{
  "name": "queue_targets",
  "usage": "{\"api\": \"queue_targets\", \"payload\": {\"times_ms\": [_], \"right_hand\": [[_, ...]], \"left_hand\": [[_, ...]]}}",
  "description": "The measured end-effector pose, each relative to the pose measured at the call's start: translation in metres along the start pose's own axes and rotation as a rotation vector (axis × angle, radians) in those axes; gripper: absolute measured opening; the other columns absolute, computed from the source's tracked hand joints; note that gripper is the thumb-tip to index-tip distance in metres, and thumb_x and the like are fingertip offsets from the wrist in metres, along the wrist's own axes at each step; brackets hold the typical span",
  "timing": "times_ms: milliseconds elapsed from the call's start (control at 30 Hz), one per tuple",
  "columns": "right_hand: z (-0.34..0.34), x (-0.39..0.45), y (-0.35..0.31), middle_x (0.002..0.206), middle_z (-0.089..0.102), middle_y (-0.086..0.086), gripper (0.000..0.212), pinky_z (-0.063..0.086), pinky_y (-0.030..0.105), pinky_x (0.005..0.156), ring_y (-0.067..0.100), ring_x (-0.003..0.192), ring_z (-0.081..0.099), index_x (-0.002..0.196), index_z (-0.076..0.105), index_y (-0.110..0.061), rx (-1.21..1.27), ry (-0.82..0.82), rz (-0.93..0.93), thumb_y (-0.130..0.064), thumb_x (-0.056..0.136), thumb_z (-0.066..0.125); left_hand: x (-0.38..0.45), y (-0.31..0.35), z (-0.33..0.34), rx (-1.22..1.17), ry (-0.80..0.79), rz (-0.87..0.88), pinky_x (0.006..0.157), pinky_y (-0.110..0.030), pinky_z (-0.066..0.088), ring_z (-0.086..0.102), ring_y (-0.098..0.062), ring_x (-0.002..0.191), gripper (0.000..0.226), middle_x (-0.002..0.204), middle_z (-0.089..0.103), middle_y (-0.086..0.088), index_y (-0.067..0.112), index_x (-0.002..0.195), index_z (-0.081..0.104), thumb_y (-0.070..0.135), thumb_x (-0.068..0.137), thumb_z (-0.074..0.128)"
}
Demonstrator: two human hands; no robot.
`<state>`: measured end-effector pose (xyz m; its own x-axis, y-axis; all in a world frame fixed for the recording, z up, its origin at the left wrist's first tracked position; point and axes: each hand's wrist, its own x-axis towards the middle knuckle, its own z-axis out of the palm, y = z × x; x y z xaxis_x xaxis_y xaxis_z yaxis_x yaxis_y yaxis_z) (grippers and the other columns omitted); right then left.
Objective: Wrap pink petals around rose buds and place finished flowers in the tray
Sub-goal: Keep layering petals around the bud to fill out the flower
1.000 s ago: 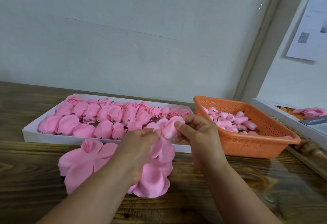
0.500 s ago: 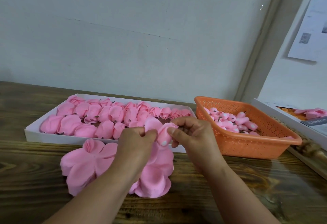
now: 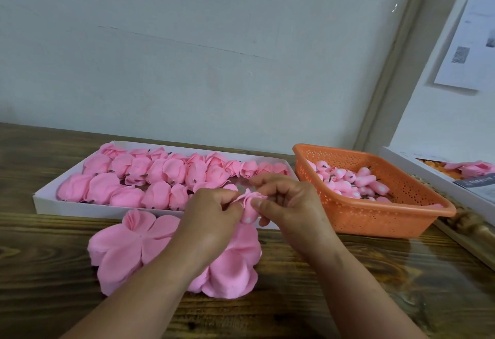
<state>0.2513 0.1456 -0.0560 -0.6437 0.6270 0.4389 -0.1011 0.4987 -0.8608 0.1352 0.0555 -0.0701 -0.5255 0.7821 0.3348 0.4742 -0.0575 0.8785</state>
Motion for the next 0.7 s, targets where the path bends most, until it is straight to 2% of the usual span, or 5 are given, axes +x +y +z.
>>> {"api": "queue_targets", "payload": {"times_ms": [167, 267, 400, 500, 700], "right_hand": [[-0.003, -0.001, -0.001, 0.084, 0.070, 0.008, 0.015, 0.050, 0.024, 0.052, 0.011, 0.056, 0.059, 0.073, 0.068, -0.004, 0.020, -0.010, 0.019, 0.008, 0.081, 0.064], [-0.005, -0.001, 0.000, 0.078, 0.072, 0.001, 0.016, 0.049, 0.023, 0.050, 0.011, 0.054, 0.059, 0.072, 0.066, -0.002, 0.071, 0.003, 0.037, 0.010, 0.081, 0.063], [-0.007, 0.000, 0.003, 0.073, 0.069, 0.016, 0.013, 0.048, 0.027, 0.049, 0.023, 0.055, 0.058, 0.072, 0.063, 0.001, 0.145, 0.013, 0.061, 0.012, 0.080, 0.063], [-0.007, 0.001, 0.005, 0.065, 0.066, 0.015, 0.012, 0.049, 0.027, 0.049, 0.021, 0.052, 0.059, 0.074, 0.063, 0.002, 0.206, 0.004, 0.072, 0.012, 0.080, 0.062], [-0.007, 0.001, 0.004, 0.060, 0.065, 0.010, 0.015, 0.050, 0.026, 0.047, 0.018, 0.049, 0.058, 0.075, 0.063, -0.002, 0.277, 0.002, 0.078, 0.011, 0.081, 0.061]], "left_hand": [[-0.004, 0.007, -0.001, 0.075, -0.090, 0.005, 0.054, -0.021, 0.034, 0.041, -0.010, 0.054, 0.028, 0.055, 0.050, -0.008, 0.002, 0.069, 0.065, 0.015, 0.091, 0.055], [-0.007, 0.018, -0.005, -0.017, -0.169, -0.058, 0.065, -0.027, 0.039, 0.050, -0.018, 0.065, 0.032, 0.073, 0.061, -0.018, 0.003, 0.075, 0.066, 0.018, 0.093, 0.045], [-0.006, 0.020, -0.009, -0.165, -0.147, -0.204, 0.059, -0.026, 0.032, 0.043, -0.008, 0.053, 0.044, 0.050, 0.049, 0.006, 0.012, 0.054, 0.060, 0.015, 0.094, 0.041], [-0.003, 0.016, -0.010, -0.238, -0.150, -0.227, 0.068, -0.032, 0.037, 0.049, -0.018, 0.069, 0.032, 0.067, 0.055, -0.008, -0.003, 0.071, 0.065, 0.012, 0.092, 0.046], [-0.003, 0.012, -0.006, -0.343, -0.151, -0.221, 0.087, -0.036, 0.051, 0.069, -0.019, 0.089, 0.015, 0.084, 0.075, -0.006, 0.013, 0.089, 0.071, 0.004, 0.090, 0.059]]}}
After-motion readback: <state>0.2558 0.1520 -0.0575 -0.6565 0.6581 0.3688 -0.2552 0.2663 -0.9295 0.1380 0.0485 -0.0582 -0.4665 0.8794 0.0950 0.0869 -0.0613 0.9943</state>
